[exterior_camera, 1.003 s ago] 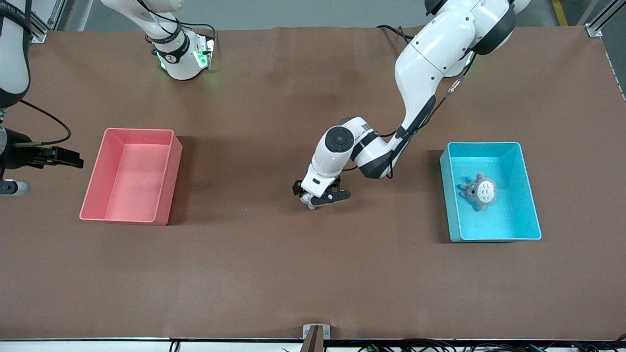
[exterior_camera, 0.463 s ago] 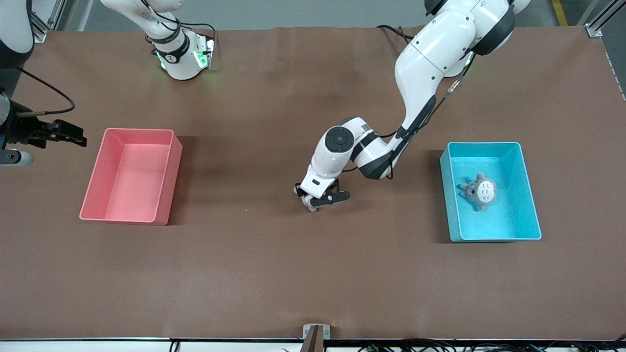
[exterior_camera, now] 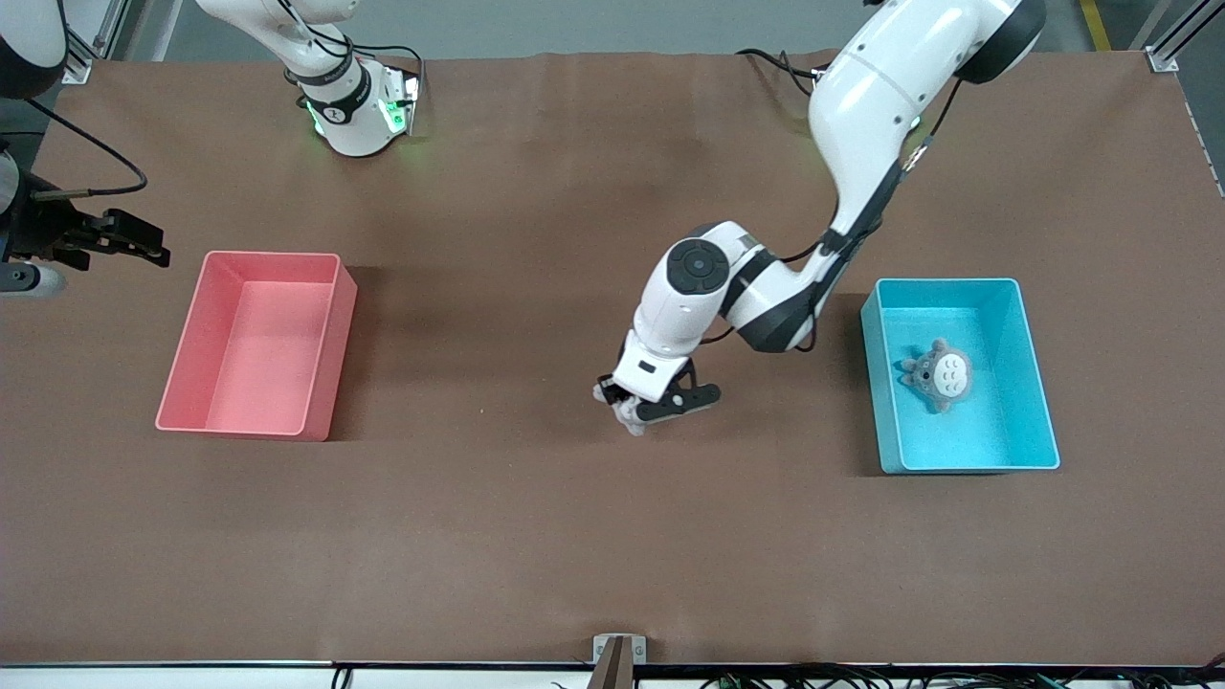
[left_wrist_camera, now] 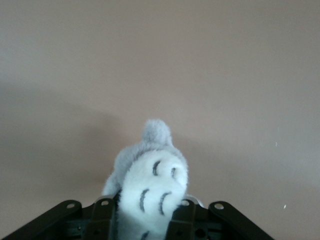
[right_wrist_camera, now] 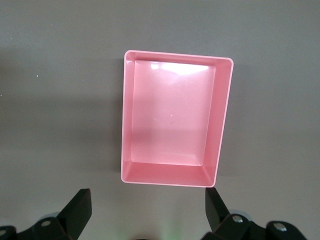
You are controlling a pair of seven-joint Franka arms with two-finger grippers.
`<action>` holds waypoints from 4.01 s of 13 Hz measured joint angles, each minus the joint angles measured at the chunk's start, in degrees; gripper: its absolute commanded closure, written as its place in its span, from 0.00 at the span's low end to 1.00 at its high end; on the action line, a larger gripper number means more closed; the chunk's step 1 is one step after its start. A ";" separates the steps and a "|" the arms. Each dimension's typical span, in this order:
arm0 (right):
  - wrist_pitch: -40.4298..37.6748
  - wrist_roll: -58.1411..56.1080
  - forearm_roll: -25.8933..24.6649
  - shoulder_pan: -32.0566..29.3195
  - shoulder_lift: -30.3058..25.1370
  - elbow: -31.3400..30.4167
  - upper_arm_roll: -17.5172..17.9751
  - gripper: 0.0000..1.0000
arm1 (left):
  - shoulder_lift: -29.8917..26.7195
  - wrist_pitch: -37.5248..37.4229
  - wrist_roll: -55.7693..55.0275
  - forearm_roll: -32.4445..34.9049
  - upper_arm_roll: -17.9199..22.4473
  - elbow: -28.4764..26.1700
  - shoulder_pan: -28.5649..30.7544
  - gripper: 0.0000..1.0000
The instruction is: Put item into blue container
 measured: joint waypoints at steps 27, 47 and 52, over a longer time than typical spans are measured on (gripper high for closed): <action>1.93 0.00 2.16 -0.21 -5.88 -4.72 -0.47 0.00 | -1.14 -13.64 53.87 18.50 -26.54 -15.31 64.30 0.75; 1.85 1.09 2.29 -0.19 -5.88 -4.79 -0.20 0.00 | -11.26 -23.64 58.79 12.13 -28.04 -12.09 65.77 0.00; 2.00 0.21 2.29 -0.19 -5.88 -4.80 -0.10 0.00 | -21.15 -37.69 69.14 -2.63 -18.42 -6.42 61.22 0.00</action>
